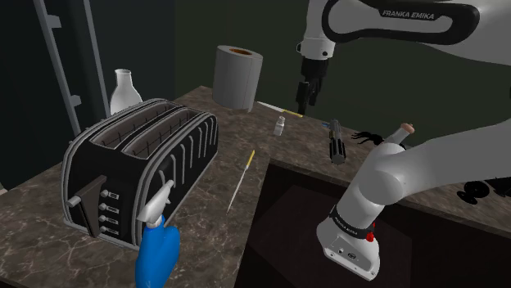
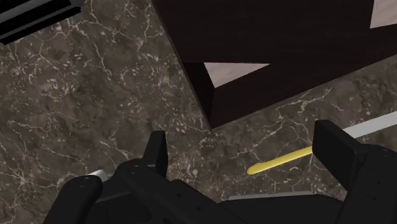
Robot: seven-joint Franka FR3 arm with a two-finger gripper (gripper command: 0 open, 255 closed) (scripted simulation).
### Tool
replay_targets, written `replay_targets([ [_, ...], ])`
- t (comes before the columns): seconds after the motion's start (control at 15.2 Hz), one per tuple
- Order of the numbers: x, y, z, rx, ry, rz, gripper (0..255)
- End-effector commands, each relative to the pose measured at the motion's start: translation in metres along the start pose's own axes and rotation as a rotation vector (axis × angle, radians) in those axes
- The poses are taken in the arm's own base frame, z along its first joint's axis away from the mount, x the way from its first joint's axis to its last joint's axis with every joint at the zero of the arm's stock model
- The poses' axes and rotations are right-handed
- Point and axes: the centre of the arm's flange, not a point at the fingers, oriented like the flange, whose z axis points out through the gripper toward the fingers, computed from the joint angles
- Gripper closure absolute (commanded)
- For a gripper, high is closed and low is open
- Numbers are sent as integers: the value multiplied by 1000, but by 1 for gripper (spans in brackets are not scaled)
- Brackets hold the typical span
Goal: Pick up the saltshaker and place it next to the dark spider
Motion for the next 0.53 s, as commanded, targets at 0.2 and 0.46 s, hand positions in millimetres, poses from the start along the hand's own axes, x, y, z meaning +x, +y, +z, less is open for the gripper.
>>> replay_targets([
  [0.2, 25, 27, 16, 1, -7, -4, 0],
  [0.46, 58, 63, 39, 2, -16, -9, 0],
])
